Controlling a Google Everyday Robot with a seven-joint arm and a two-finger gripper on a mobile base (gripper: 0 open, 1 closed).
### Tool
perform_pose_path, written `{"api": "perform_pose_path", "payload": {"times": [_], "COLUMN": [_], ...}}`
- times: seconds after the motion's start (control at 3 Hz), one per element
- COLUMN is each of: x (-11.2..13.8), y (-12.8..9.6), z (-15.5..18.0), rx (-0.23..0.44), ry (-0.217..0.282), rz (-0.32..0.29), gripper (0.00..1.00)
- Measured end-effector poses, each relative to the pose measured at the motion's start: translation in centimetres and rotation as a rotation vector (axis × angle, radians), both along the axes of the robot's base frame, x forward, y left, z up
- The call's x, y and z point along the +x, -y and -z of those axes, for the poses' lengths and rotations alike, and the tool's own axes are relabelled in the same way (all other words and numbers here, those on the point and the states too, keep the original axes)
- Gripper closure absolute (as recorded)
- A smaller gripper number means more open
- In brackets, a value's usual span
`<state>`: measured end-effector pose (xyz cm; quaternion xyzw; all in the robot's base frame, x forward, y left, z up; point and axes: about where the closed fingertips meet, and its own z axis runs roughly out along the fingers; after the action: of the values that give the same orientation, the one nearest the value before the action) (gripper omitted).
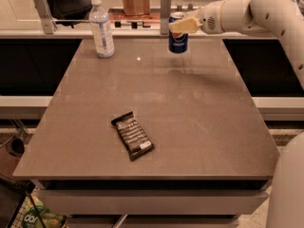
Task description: Move pepsi can near rxbar chocolate
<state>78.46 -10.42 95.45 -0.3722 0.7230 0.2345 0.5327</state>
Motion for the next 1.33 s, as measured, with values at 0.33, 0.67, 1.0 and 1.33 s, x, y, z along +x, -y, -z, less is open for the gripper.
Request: {"api": "perform_pose_path", "payload": {"times": [0.33, 0.67, 1.0, 1.33], "x": [-2.5, -5.6, -9.3, -13.6], "y": [0.3, 0.2, 0.0, -0.8], "z": [-1.0, -1.6, -2.5, -1.9], "rx": [-0.003, -0.011, -0.023, -0.027], "ry": [-0.024, -0.037, -0.007, 0.023], "rz": [-0.053, -0.122, -0.160, -0.185], "gripper": [1.00, 1.00, 1.00, 1.00]}}
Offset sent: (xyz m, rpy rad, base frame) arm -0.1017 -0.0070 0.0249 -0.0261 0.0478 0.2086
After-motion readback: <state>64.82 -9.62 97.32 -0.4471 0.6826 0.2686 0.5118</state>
